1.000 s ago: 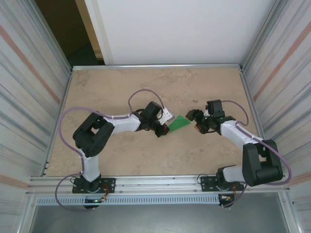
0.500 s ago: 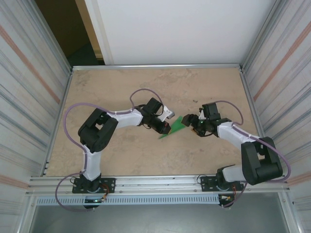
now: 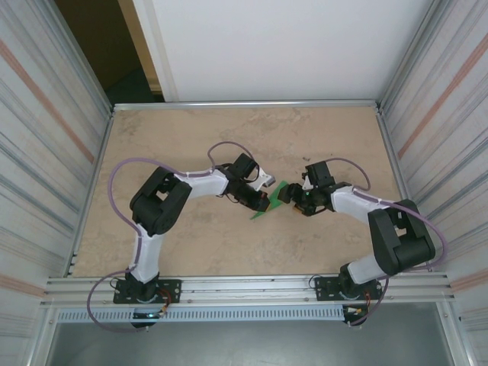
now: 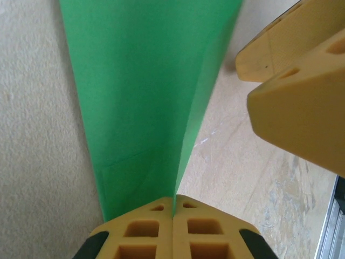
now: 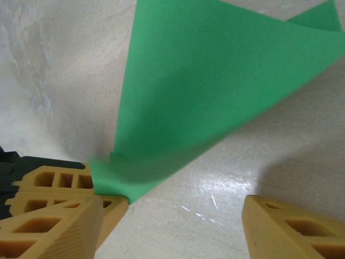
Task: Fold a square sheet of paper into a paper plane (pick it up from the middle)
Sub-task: Fold the wing for the fifth time at the center of the table.
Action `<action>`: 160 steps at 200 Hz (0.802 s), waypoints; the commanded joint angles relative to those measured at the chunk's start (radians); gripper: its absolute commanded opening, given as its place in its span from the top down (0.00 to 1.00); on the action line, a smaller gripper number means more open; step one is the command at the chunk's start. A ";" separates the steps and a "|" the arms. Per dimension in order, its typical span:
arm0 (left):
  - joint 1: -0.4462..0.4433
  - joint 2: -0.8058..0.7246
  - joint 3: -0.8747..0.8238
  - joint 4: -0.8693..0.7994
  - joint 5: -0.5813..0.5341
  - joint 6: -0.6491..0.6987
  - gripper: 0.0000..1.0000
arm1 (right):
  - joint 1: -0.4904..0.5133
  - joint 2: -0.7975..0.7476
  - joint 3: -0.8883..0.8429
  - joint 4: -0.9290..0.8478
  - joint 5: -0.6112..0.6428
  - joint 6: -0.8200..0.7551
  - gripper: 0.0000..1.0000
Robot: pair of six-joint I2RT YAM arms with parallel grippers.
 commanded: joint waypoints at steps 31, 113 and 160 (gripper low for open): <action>0.028 0.025 0.031 -0.017 0.064 -0.073 1.00 | 0.018 0.068 0.056 -0.019 0.009 -0.004 0.40; 0.052 0.075 0.040 -0.006 0.133 -0.151 0.99 | 0.035 0.164 0.119 -0.052 0.048 -0.002 0.39; 0.056 0.078 0.045 -0.008 0.144 -0.164 0.97 | 0.036 0.234 0.155 -0.102 0.091 0.029 0.40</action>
